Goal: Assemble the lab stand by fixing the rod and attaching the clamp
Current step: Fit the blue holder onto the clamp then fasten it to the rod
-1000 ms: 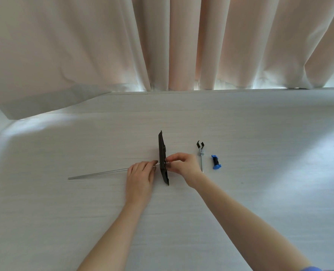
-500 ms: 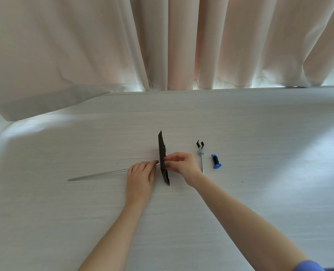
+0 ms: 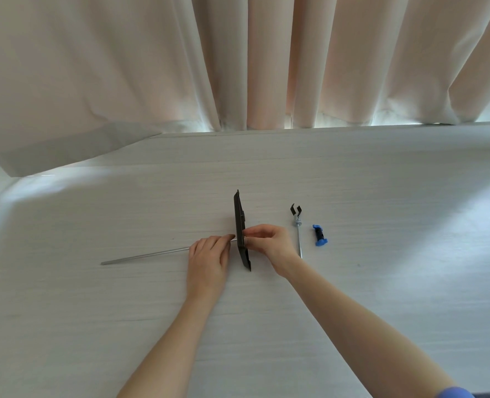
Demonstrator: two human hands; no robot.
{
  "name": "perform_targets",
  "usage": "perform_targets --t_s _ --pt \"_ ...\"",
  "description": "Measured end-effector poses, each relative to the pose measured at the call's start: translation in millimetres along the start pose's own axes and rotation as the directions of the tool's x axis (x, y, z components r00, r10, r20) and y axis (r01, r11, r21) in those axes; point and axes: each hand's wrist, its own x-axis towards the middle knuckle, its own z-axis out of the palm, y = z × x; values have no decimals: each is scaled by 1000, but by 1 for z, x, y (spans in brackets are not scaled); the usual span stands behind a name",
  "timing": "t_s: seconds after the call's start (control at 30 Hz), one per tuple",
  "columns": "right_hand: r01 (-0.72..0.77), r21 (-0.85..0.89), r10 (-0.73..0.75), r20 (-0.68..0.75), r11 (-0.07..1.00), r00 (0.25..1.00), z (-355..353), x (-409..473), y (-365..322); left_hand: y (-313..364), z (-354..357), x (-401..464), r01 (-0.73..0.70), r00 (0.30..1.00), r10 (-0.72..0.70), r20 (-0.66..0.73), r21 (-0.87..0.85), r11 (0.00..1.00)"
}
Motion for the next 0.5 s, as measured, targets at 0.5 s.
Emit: perform_targets --t_s 0.5 --pt "-147 -11 147 -21 989 989 9 -2 -8 2 -1 0 -8 1000 8 -8 9 1000"
